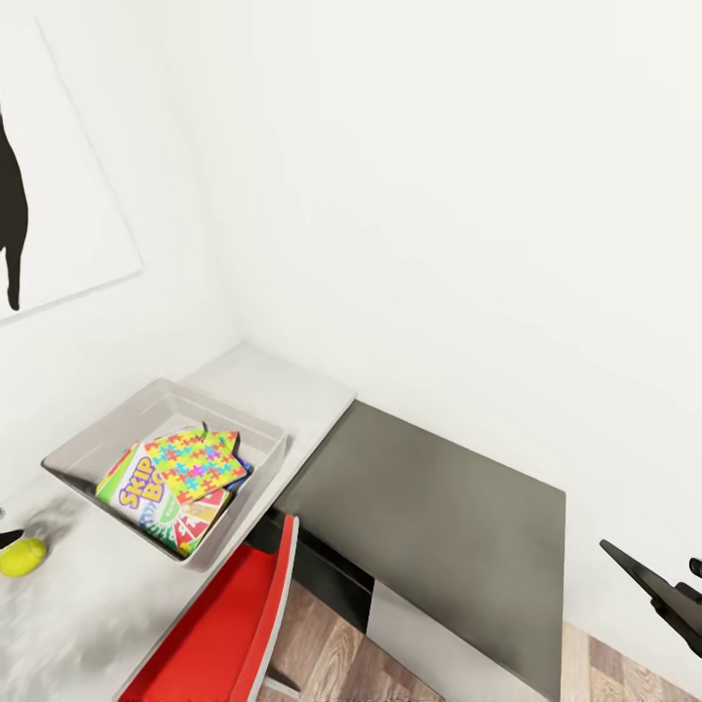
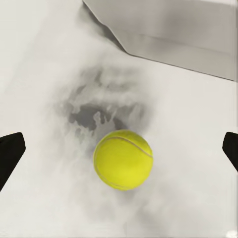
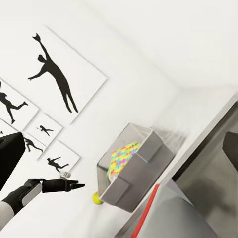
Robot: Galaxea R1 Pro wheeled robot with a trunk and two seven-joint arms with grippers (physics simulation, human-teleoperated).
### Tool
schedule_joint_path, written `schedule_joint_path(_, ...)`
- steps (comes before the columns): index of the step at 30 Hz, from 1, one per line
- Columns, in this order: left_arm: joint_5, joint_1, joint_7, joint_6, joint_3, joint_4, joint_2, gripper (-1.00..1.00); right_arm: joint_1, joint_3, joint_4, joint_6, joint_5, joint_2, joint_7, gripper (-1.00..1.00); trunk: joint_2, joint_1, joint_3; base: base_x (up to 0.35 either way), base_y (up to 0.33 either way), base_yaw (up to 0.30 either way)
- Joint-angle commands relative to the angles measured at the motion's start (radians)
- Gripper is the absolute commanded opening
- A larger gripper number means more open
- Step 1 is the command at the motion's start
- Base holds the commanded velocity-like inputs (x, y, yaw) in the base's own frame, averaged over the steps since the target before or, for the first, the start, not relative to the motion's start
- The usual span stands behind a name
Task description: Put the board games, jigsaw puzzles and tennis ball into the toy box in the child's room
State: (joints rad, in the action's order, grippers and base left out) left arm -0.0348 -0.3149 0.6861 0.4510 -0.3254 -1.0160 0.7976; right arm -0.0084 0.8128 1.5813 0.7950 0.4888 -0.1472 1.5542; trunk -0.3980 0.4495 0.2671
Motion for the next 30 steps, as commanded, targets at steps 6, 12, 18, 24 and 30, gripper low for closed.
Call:
schedule_joint_path(6,-0.002,-0.001,-0.017,-0.011,-0.001,-0.001,-0.017,1.00,-0.001,0.001,0.000,0.010,0.001,0.000,0.003,1.00,-0.002,0.001,0.012,0.000,0.000,0.000)
schedule_joint_path(12,-0.002,-0.001,-0.067,-0.035,0.000,-0.001,-0.026,1.00,-0.001,0.001,0.000,0.010,0.001,0.000,0.003,1.00,-0.002,0.001,0.022,0.000,0.000,0.000)
schedule_joint_path(18,-0.002,-0.001,-0.092,-0.043,0.001,-0.001,-0.035,1.00,-0.001,0.002,0.000,0.010,0.001,-0.001,0.003,1.00,-0.002,0.001,0.031,0.000,0.000,0.000)
schedule_joint_path(24,-0.001,-0.001,-0.100,-0.047,0.002,0.001,-0.038,1.00,-0.001,0.002,0.000,0.010,0.001,0.000,0.003,1.00,-0.002,0.001,0.041,0.000,0.000,0.000)
schedule_joint_path(30,-0.002,-0.001,-0.101,-0.049,0.003,0.002,-0.040,1.00,-0.001,0.001,0.000,0.010,0.001,0.000,0.003,1.00,-0.002,0.001,0.051,0.000,0.000,0.000)
